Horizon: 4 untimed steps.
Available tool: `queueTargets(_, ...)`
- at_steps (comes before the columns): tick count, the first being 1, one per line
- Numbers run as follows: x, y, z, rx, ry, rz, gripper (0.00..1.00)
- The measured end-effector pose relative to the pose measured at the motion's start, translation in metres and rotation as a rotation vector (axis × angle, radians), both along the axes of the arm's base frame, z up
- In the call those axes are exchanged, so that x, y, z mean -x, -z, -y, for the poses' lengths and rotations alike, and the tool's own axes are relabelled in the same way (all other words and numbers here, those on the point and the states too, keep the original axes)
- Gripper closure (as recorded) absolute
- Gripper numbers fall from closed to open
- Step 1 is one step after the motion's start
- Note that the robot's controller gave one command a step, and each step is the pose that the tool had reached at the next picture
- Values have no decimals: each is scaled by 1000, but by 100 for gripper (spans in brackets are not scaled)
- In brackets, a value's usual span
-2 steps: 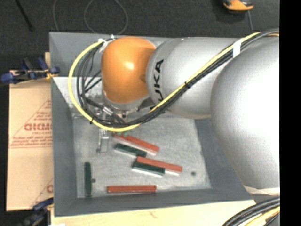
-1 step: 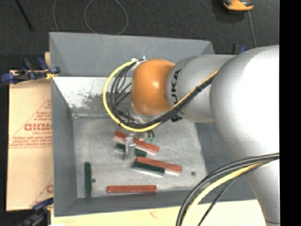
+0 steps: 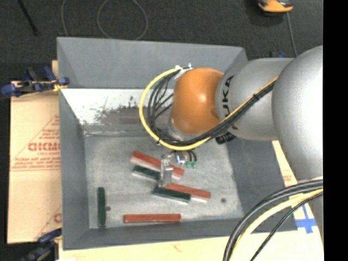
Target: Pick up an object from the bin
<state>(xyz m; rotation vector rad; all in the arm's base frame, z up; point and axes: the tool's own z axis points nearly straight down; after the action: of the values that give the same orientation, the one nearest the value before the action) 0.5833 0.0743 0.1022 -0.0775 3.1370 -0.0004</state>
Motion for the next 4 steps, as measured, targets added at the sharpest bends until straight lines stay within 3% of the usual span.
queueTargets(1, 5, 1, -7, -1, 247, -5, 0)
queueTargets(2, 7, 33, -6, -1, 416, -7, 0)
queueTargets(3, 6, 32, -6, -2, 415, -5, 0)
queueTargets(4, 6, 32, -6, -2, 417, -5, 100)
